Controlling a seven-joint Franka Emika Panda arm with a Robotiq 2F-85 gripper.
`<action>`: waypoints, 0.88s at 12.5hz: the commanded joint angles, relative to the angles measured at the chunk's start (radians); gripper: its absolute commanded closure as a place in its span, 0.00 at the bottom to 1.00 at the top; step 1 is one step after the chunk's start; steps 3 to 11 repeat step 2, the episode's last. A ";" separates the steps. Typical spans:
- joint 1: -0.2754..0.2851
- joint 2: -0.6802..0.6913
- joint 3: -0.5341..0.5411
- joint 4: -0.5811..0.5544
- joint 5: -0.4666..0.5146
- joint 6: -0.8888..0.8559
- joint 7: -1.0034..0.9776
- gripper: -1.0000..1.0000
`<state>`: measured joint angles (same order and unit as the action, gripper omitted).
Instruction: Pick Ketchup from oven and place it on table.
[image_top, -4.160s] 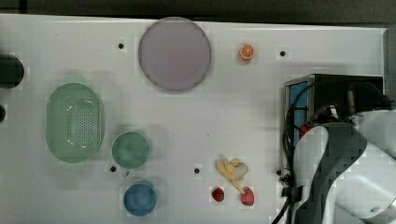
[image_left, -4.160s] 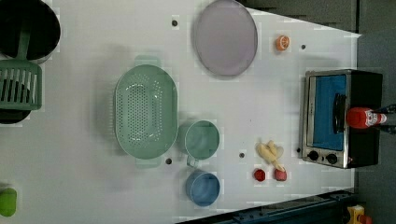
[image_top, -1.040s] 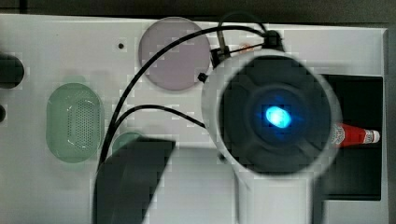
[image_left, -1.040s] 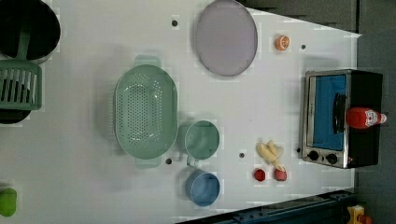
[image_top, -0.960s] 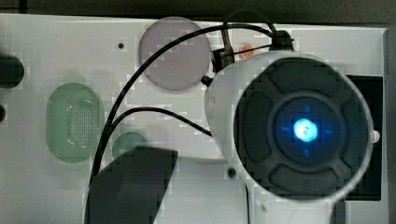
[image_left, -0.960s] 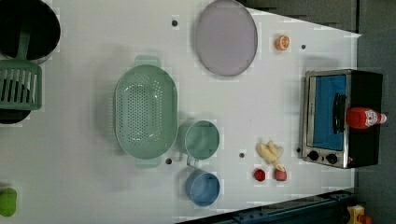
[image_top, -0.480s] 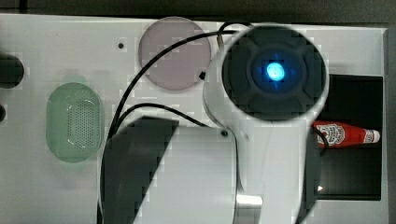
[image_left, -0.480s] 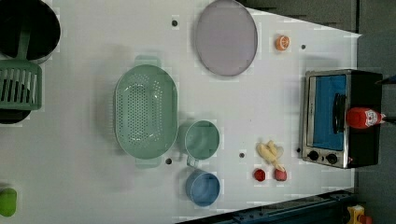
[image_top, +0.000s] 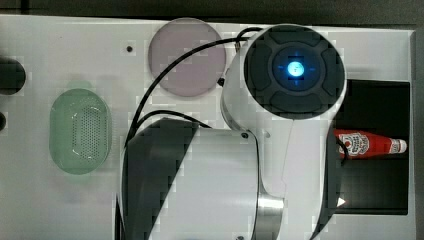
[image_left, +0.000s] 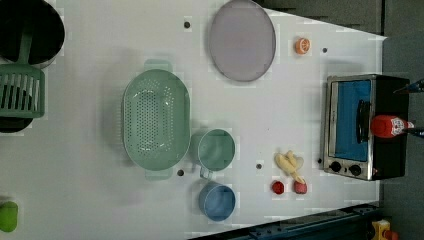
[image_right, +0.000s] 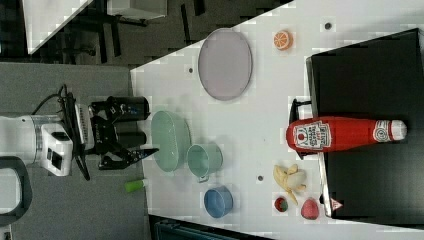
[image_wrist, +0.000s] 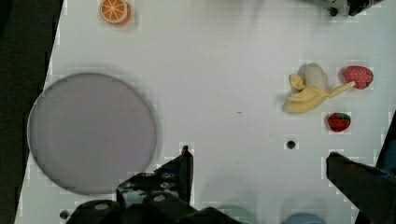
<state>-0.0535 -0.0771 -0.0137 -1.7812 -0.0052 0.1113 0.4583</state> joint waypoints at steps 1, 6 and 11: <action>0.009 -0.011 0.000 0.018 0.011 -0.008 0.019 0.00; 0.009 -0.011 0.000 0.018 0.011 -0.008 0.019 0.00; 0.009 -0.011 0.000 0.018 0.011 -0.008 0.019 0.00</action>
